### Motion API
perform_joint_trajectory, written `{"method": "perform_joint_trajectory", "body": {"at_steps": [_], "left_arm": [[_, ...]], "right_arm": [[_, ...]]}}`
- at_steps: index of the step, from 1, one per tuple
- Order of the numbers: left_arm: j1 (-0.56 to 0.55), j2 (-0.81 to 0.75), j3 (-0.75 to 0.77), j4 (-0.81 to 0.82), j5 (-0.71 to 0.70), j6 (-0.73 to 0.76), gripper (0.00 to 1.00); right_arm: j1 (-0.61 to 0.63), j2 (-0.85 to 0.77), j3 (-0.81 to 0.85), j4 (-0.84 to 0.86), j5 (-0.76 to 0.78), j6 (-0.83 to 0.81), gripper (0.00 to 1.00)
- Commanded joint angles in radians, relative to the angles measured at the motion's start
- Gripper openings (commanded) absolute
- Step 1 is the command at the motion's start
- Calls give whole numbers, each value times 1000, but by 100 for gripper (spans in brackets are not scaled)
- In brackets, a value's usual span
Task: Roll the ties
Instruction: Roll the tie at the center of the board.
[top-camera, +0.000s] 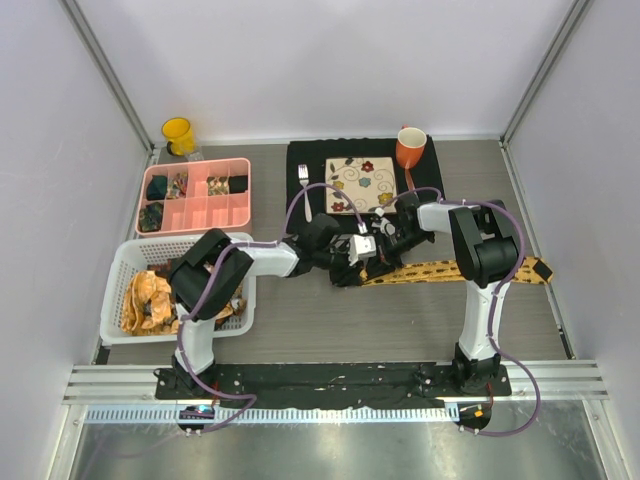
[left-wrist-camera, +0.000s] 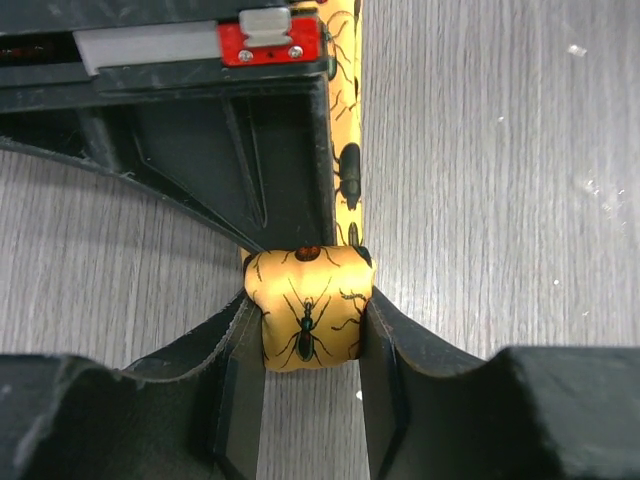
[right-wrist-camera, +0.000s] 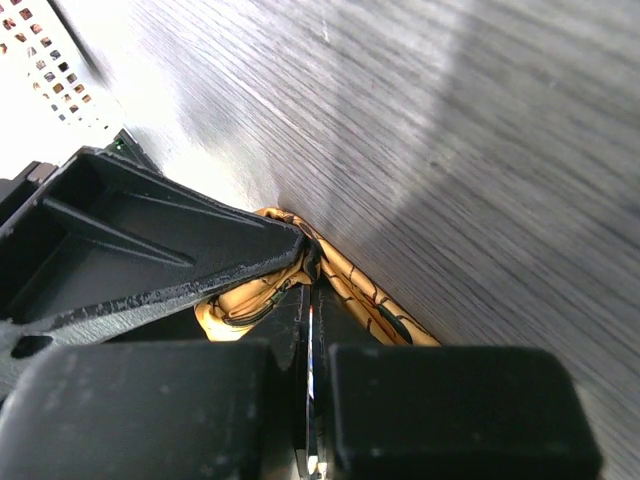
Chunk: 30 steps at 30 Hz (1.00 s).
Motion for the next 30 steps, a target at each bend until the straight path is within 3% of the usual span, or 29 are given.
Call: {"method": "perform_joint_trajectory", "body": {"at_steps": [1, 8, 19, 24, 30], "left_arm": [[-20, 16, 24, -232, -198, 130, 14], [-25, 40, 102, -394, -307, 176, 12], [-34, 65, 135, -489, -374, 225, 10], [-35, 68, 141, -493, -371, 228, 10], [-37, 77, 156, -500, -359, 234, 10]], "right_arm": [[20, 7, -10, 107, 119, -36, 3], [-9, -27, 22, -21, 92, -133, 12], [-98, -70, 71, -222, -3, -281, 30], [-98, -99, 57, -225, -114, -280, 47], [-89, -113, 62, -136, -153, -170, 50]]}}
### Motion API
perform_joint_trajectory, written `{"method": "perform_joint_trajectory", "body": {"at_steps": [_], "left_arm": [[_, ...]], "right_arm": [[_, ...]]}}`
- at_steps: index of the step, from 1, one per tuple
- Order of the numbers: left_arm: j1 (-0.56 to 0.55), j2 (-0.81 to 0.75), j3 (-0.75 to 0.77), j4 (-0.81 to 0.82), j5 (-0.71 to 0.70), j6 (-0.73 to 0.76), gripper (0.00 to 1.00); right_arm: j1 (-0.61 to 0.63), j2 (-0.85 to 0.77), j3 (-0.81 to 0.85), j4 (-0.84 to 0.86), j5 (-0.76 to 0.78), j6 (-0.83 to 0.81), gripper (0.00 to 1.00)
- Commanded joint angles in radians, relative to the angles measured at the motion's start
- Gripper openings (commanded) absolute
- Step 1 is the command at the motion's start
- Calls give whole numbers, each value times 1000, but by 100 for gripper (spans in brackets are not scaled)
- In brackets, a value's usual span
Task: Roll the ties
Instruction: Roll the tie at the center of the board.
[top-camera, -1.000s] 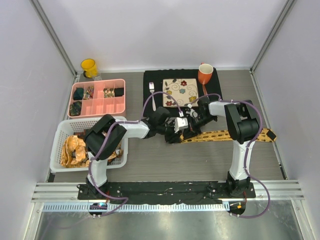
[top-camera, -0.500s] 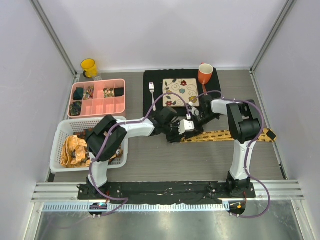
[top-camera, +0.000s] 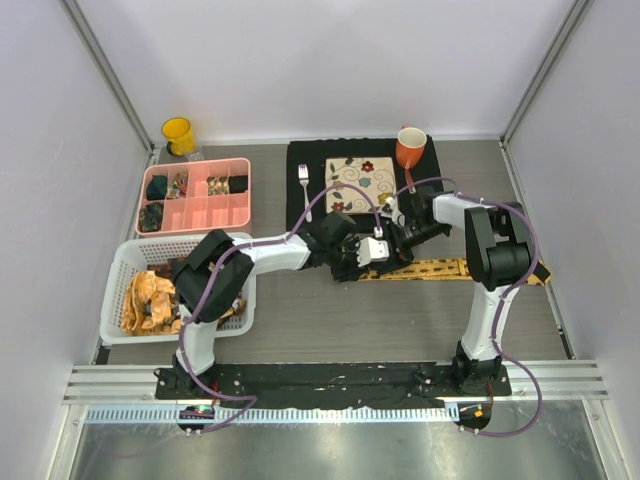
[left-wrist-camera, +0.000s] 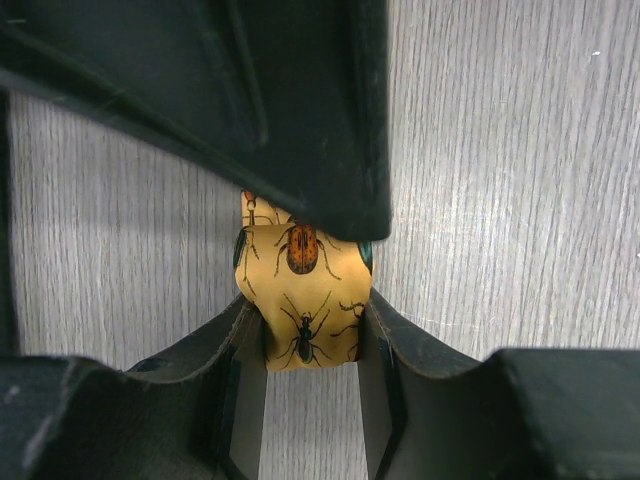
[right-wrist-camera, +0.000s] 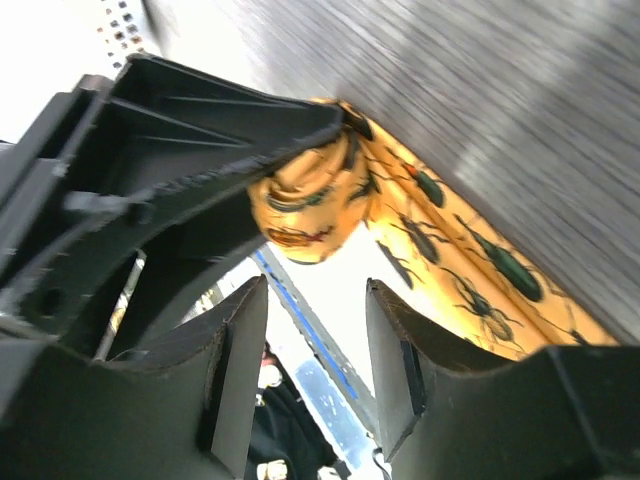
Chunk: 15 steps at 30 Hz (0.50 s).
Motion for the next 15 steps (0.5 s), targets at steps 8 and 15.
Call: {"method": "perform_joint_trajectory", "body": {"at_steps": [8, 15], "left_arm": [[15, 81, -12, -150, -80, 54, 10], [15, 79, -4, -164, -57, 66, 11]], "right_arm": [[69, -21, 26, 157, -16, 135, 49], [71, 10, 9, 180, 88, 124, 10]]}}
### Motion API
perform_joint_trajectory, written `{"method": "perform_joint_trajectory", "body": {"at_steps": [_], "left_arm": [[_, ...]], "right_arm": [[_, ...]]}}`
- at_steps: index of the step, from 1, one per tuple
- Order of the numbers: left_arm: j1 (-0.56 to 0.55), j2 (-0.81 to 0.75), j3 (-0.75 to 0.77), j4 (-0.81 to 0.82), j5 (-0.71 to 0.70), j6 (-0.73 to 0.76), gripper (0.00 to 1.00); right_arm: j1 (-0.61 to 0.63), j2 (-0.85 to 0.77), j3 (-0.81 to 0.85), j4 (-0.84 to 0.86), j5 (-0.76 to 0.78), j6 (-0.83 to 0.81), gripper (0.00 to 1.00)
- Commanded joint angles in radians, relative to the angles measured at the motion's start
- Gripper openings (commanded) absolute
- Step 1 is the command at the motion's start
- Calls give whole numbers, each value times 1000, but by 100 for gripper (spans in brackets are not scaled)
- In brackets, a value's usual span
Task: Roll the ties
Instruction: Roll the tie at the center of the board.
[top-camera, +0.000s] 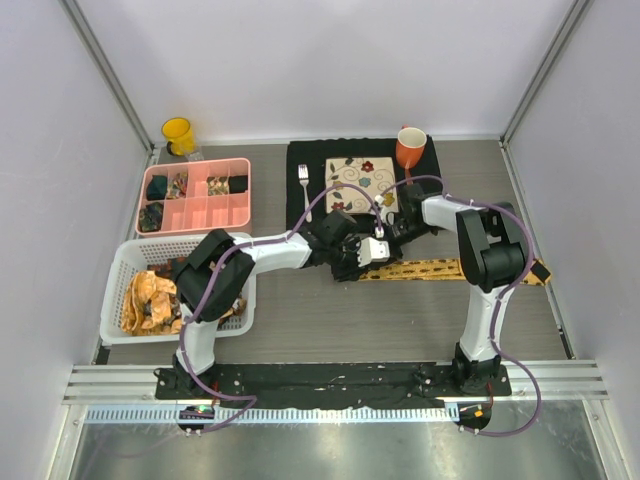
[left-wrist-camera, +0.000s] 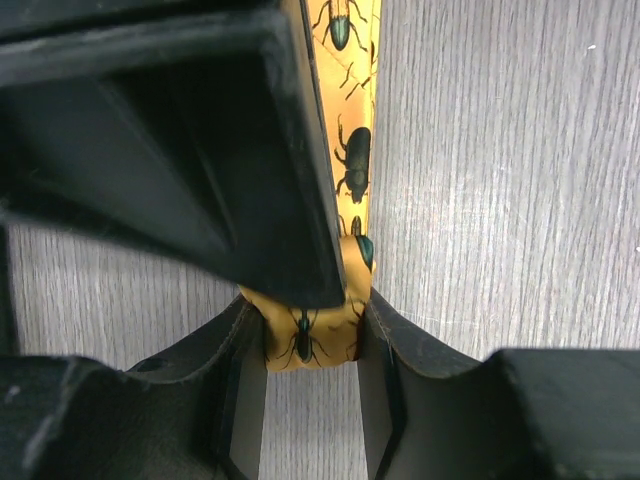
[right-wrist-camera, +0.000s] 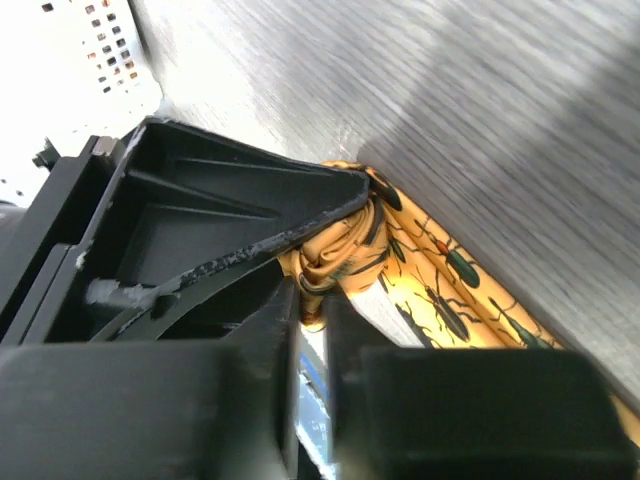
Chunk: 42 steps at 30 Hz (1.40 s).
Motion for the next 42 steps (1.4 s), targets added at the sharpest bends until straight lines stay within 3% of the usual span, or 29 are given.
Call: {"method": "perform_joint_trajectory", "body": {"at_steps": [1, 4, 10, 12, 13, 19, 30, 33, 42], "left_arm": [[16, 64, -30, -129, -62, 46, 11], [25, 61, -27, -138, -16, 57, 14], [69, 42, -1, -109, 98, 38, 55], [80, 22, 1, -79, 160, 23, 61], [91, 13, -8, -57, 177, 8, 69], [103, -45, -70, 108, 262, -57, 79], [60, 17, -22, 224, 265, -169, 80], [40, 28, -35, 227, 230, -157, 75], [42, -36, -124, 152, 175, -68, 45]], "right_arm": [[-9, 20, 8, 33, 86, 3, 2], [-32, 47, 5, 22, 113, -11, 1], [-65, 104, 2, 16, 150, -17, 1], [-74, 123, 2, 8, 152, -23, 1], [-81, 138, 0, 7, 152, -22, 1], [-98, 176, 9, -22, 170, -51, 1], [-93, 192, 12, -50, 166, -114, 1], [-79, 183, 14, -50, 147, -109, 1], [-18, 164, -11, 7, 101, -60, 1]]}}
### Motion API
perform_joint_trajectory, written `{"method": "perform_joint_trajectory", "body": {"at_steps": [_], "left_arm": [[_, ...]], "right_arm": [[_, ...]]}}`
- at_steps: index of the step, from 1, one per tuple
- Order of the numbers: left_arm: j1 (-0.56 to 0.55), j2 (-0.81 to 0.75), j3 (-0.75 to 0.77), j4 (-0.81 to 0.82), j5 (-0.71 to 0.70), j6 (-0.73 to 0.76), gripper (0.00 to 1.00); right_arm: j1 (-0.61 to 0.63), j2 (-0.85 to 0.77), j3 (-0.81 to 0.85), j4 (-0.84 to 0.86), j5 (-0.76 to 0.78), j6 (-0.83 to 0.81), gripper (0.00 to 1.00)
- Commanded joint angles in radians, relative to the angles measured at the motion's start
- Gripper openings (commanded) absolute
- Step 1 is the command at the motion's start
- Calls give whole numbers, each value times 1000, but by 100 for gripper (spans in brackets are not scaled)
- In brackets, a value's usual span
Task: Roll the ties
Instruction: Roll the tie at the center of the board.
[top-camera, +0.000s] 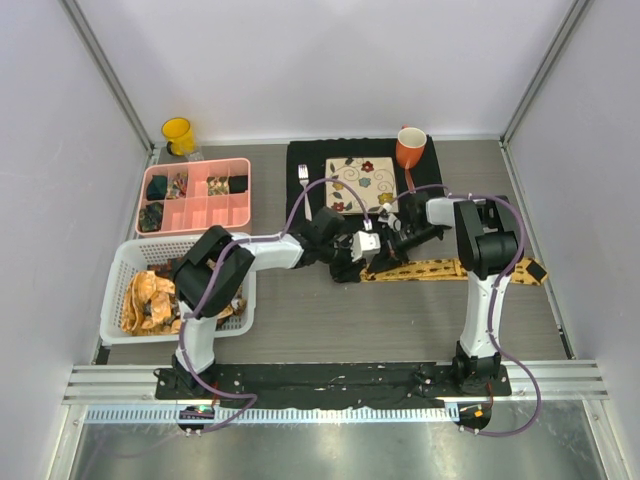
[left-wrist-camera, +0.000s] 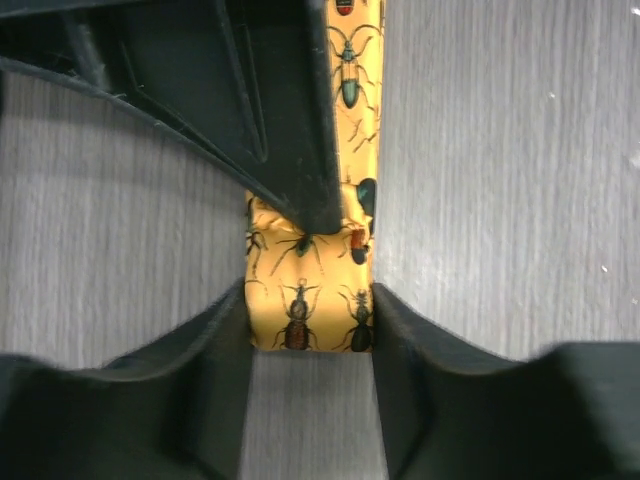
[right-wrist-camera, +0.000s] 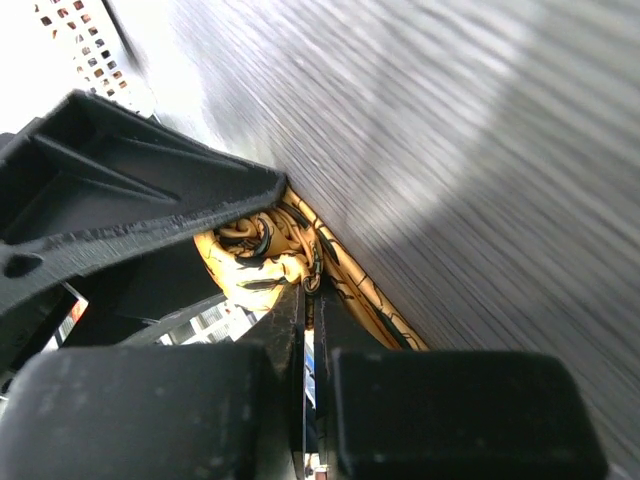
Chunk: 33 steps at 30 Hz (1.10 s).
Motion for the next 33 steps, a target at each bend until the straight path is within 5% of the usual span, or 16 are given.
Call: {"method": "perform_joint_trajectory", "body": {"at_steps": [1, 4, 11, 33], "left_arm": [[-5, -55, -58, -59, -8, 46, 43], [1, -75, -83, -84, -11, 56, 35], [2, -84, -89, -136, -38, 66, 15], [2, -43, -43, -173, -51, 77, 13]], "right_arm": [[48, 31, -31, 60, 131, 2, 1], [48, 5, -22, 47, 145, -16, 3], [36, -69, 43, -72, 124, -79, 34], [56, -81, 67, -119, -53, -70, 44]]}}
